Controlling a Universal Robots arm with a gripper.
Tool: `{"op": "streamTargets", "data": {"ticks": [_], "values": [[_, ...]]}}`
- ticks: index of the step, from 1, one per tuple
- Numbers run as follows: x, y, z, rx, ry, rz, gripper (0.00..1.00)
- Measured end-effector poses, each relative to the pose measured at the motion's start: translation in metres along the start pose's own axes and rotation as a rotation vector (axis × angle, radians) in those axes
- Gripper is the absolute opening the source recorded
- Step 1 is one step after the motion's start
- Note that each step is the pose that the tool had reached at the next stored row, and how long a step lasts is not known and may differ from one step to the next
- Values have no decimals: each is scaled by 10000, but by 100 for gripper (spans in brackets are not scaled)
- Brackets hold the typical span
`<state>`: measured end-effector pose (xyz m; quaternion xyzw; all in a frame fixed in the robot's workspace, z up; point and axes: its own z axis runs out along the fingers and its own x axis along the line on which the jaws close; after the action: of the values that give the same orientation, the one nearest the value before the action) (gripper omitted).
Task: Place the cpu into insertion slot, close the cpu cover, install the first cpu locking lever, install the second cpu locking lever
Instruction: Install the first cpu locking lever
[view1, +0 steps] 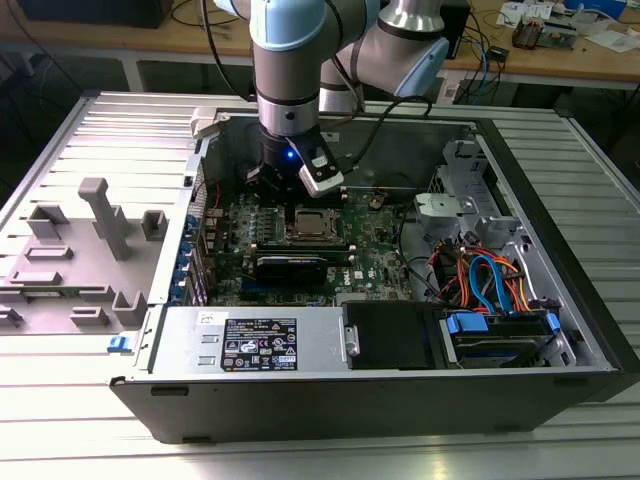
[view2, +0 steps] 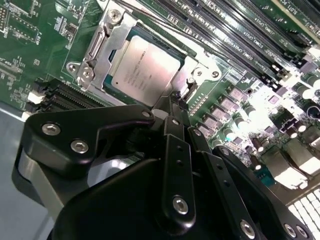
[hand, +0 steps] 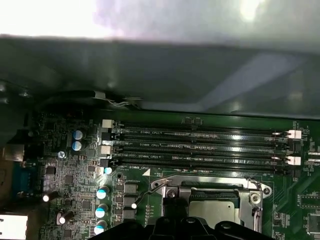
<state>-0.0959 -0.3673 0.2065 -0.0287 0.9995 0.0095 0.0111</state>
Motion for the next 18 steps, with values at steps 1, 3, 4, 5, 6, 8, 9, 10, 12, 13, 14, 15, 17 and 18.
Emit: {"op": "streamTargets", "data": {"ticks": [1, 3, 4, 5, 6, 8, 9, 10, 12, 13, 14, 15, 17, 18], "values": [[-1, -6, 10, 1, 9, -1, 11], [-1, -13, 14, -31, 13, 1, 11], [-2, -17, 13, -85, 10, 2, 11], [-2, -19, 8, -132, 5, 3, 11], [-2, -18, 3, -160, 0, 5, 11], [-2, -23, -8, -188, 1, 4, 11], [-2, -27, -9, -188, 2, 4, 11], [-1, -38, -9, -188, 3, 4, 11], [0, -48, -10, -187, 3, 5, 11], [0, -51, -15, -187, 3, 5, 11], [0, -53, -21, -187, 3, 5, 11], [0, -56, -27, -188, 2, 5, 11], [-1, -58, -67, -188, 2, 5, 11], [-1, -58, -108, -189, 3, 3, 11]]}}
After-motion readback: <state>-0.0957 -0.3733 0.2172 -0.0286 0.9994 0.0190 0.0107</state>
